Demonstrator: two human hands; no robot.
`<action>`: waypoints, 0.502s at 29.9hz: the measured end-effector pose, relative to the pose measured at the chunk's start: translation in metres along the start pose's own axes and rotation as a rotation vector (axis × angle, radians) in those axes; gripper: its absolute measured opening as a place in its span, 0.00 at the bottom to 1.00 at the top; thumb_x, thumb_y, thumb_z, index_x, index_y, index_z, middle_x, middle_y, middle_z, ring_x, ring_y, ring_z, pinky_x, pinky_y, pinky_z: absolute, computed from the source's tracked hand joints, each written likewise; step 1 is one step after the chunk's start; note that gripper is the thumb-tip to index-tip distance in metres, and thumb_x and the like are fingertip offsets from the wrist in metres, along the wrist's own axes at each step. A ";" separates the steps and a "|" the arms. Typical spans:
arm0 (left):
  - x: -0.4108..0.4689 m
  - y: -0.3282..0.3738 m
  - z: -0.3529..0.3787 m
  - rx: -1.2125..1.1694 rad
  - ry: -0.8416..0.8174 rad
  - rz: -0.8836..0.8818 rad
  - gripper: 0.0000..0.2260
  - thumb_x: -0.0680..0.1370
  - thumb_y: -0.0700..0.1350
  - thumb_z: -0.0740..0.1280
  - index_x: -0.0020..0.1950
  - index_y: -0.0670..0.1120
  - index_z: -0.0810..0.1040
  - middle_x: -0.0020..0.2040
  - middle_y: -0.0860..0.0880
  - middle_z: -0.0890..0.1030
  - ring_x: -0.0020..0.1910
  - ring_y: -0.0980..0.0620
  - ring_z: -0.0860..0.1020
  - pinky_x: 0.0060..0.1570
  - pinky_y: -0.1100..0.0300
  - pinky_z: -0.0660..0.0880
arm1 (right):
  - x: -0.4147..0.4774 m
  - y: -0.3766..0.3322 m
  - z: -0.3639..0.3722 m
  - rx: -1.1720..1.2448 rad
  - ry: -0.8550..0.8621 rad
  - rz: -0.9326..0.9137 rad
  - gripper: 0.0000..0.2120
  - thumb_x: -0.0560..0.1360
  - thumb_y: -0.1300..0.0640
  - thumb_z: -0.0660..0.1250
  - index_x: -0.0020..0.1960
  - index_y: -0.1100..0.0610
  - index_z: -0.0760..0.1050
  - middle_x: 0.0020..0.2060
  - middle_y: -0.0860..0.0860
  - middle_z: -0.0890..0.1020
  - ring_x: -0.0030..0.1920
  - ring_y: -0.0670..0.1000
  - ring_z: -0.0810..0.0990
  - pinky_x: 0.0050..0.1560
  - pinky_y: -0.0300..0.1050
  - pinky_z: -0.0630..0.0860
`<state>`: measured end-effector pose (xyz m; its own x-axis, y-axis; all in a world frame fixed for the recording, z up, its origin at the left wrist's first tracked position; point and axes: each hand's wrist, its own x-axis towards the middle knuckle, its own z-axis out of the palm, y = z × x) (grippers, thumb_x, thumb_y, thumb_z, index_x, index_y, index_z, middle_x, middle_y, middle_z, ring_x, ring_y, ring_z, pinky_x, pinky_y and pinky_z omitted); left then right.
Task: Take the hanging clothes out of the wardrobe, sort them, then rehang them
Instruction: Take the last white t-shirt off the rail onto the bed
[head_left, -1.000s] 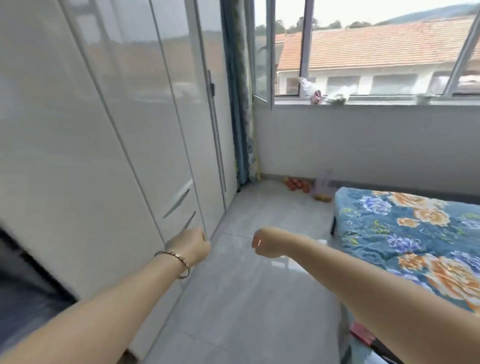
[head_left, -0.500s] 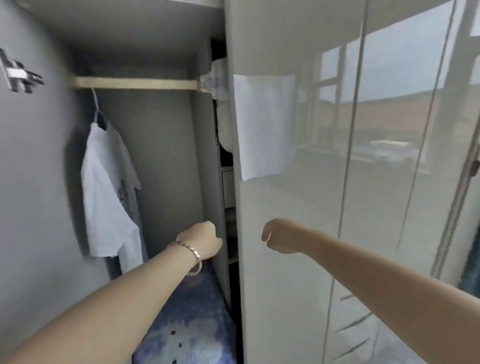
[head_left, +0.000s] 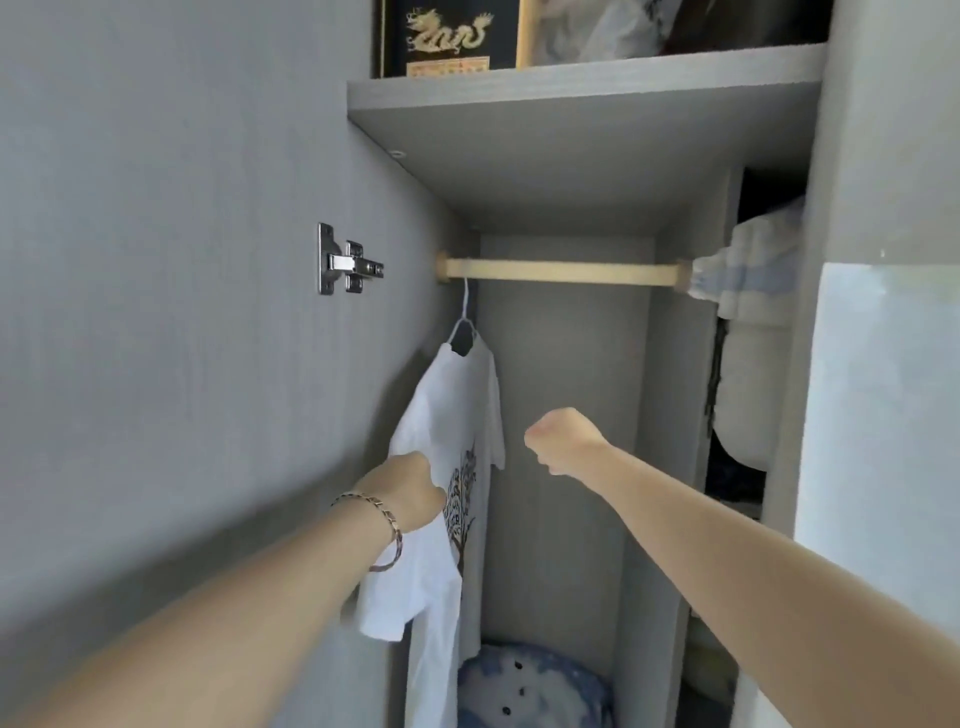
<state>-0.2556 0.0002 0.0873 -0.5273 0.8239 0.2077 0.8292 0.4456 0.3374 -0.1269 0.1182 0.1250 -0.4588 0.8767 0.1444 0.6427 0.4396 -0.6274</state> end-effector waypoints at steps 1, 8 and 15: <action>0.008 -0.004 -0.002 0.002 0.000 -0.012 0.13 0.77 0.42 0.58 0.32 0.45 0.63 0.30 0.49 0.70 0.36 0.46 0.73 0.36 0.61 0.67 | 0.011 -0.009 0.001 0.024 0.011 -0.046 0.15 0.77 0.61 0.57 0.32 0.58 0.63 0.29 0.51 0.70 0.36 0.53 0.72 0.35 0.41 0.72; 0.058 -0.020 -0.019 0.054 -0.069 0.036 0.12 0.75 0.41 0.56 0.31 0.45 0.64 0.30 0.50 0.70 0.31 0.49 0.72 0.38 0.61 0.70 | 0.078 -0.102 0.018 0.239 0.086 -0.226 0.23 0.73 0.41 0.66 0.58 0.56 0.67 0.57 0.54 0.74 0.60 0.55 0.73 0.58 0.46 0.72; 0.090 -0.016 -0.011 0.046 -0.245 0.199 0.12 0.70 0.40 0.56 0.26 0.45 0.63 0.27 0.48 0.70 0.29 0.47 0.68 0.34 0.61 0.66 | 0.131 -0.118 0.040 0.372 0.076 -0.082 0.17 0.79 0.63 0.58 0.66 0.63 0.69 0.60 0.58 0.75 0.54 0.55 0.74 0.38 0.40 0.68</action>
<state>-0.3184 0.0636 0.1109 -0.2980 0.9539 0.0366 0.9222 0.2778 0.2690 -0.2877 0.1730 0.1875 -0.4439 0.8597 0.2528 0.3329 0.4202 -0.8442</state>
